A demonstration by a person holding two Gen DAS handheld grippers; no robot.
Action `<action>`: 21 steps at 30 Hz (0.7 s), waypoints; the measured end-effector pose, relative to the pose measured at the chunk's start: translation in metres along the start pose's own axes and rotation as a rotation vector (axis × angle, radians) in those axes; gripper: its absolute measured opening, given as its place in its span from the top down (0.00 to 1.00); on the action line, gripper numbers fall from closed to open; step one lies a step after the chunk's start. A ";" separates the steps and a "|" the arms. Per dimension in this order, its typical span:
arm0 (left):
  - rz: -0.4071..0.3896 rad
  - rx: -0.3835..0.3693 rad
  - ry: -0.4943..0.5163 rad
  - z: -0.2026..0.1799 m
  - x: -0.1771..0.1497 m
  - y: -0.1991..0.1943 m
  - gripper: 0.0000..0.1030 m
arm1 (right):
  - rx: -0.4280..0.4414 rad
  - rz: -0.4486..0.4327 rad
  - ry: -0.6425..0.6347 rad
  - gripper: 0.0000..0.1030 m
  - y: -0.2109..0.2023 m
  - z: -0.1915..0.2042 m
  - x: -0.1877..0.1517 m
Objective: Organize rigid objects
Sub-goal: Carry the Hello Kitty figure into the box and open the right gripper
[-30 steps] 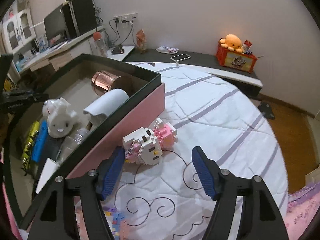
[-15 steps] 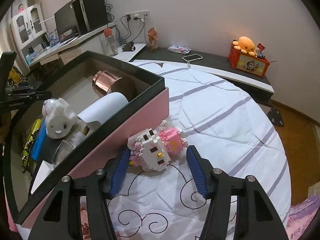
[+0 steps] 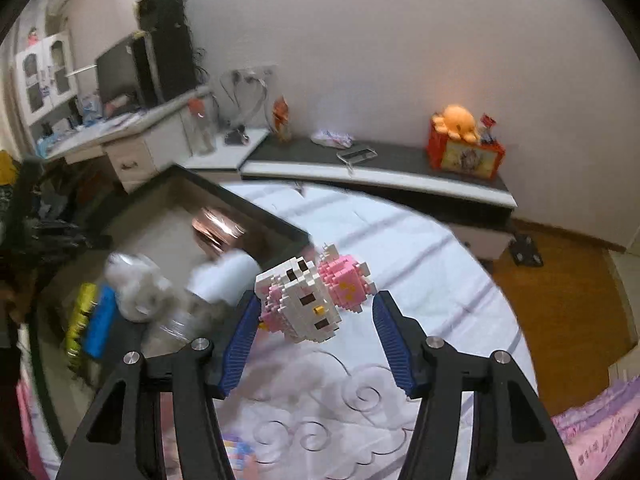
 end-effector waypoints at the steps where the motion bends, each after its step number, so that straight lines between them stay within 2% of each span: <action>1: -0.001 0.003 -0.001 0.000 0.000 0.000 0.78 | 0.015 -0.020 -0.007 0.43 -0.005 0.006 0.005; 4: -0.005 0.001 -0.008 0.001 0.000 0.000 0.78 | 0.082 -0.026 -0.043 0.42 -0.011 0.032 0.013; 10: -0.017 -0.009 -0.024 0.003 0.000 -0.002 0.81 | 0.137 0.011 -0.134 0.42 -0.002 0.076 0.004; 21: -0.030 -0.027 -0.058 0.008 -0.002 -0.004 0.85 | 0.147 0.019 -0.148 0.42 0.002 0.089 -0.001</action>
Point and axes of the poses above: each gripper's, at about its wrist camera, not at the fingertips, and y roughly the way its jaws point, z to its left, x to its top, the point moved 8 cm from there along y, roughly the way its jaws point, and after that the axes turned 12 degrees about -x, right-handed, at the moved point
